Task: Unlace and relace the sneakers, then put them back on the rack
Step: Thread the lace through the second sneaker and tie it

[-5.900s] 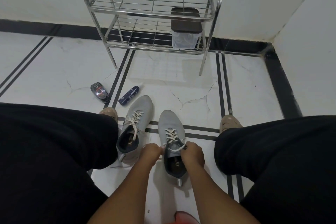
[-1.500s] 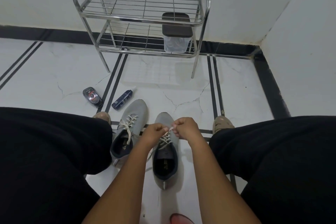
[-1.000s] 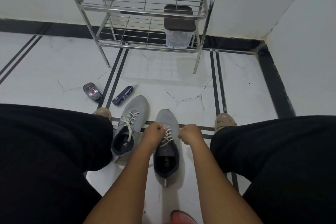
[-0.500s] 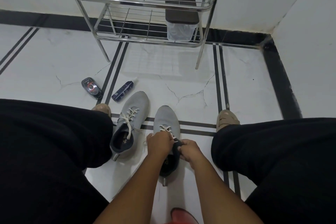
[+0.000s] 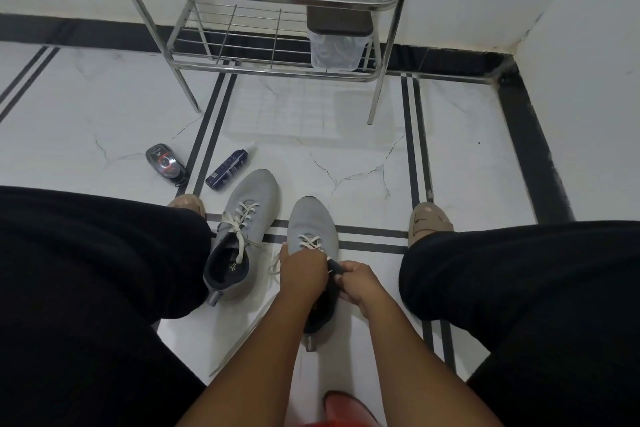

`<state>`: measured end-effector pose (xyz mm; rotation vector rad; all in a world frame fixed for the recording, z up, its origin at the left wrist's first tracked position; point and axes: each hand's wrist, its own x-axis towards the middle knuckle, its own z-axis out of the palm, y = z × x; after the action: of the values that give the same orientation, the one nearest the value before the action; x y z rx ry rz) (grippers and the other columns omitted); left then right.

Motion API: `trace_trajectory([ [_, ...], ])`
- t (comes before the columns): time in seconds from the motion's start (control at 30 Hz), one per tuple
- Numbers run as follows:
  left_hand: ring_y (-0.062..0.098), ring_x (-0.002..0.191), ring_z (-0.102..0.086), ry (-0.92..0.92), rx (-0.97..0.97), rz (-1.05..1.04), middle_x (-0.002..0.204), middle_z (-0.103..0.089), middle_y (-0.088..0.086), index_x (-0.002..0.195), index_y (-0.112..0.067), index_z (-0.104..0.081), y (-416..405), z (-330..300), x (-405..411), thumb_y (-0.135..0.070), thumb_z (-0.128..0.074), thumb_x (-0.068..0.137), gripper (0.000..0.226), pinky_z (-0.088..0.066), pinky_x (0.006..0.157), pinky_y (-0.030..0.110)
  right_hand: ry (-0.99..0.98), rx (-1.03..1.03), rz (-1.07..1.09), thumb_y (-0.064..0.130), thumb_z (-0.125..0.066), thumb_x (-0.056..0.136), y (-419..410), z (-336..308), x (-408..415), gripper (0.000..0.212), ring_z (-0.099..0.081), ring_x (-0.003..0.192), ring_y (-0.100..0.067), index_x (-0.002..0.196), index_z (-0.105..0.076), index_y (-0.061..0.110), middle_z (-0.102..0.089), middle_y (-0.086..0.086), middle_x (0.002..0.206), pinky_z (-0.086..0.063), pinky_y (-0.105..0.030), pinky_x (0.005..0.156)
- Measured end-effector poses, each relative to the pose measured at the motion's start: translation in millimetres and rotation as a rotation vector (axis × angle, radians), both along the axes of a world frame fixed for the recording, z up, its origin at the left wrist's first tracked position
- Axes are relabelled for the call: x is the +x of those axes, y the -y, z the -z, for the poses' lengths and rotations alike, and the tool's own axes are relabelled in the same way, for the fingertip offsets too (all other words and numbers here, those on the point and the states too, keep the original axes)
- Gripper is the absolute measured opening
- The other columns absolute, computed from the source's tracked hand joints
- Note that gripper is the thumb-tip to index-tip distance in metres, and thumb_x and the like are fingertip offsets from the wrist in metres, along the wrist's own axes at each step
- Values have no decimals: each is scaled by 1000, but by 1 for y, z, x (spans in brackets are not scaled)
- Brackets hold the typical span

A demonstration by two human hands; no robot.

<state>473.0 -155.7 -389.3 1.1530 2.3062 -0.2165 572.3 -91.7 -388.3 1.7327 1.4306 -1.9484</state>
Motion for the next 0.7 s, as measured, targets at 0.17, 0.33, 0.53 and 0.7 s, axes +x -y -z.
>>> trace_trajectory([
  [0.17, 14, 99, -61, -26, 82, -64, 92, -69, -5, 90, -25, -67, -2, -12, 4, -22, -48, 89, 19, -6, 118, 43, 7, 22, -30, -7, -43, 92, -1, 2, -3, 34, -61, 111, -31, 113, -66, 8, -65, -19, 116, -52, -42, 96],
  [0.33, 14, 98, -60, -28, 85, -38, 93, -68, -5, 95, -26, -66, -1, -14, 6, -23, -43, 92, 23, -5, 118, 44, 9, 25, -60, -6, -46, 90, -3, 2, -4, 32, -61, 111, -33, 113, -66, 6, -65, -20, 116, -51, -44, 97],
  [0.53, 14, 98, -54, -112, 232, -11, 90, -64, -6, 91, -26, -67, 5, -6, 9, -24, -40, 94, 27, -22, 113, 38, -84, -199, 253, 8, -50, 93, -4, -4, -2, 23, -65, 99, -26, 111, -65, 3, -68, -13, 106, -56, -35, 87],
  [0.7, 16, 98, -51, -88, 380, -93, 104, -60, -4, 101, -22, -62, 16, -8, 12, -25, -49, 90, 18, -36, 87, 28, -10, -36, 237, -1, -53, 91, -2, 7, -11, 14, -65, 97, -28, 97, -64, 3, -65, -20, 111, -57, -28, 73],
])
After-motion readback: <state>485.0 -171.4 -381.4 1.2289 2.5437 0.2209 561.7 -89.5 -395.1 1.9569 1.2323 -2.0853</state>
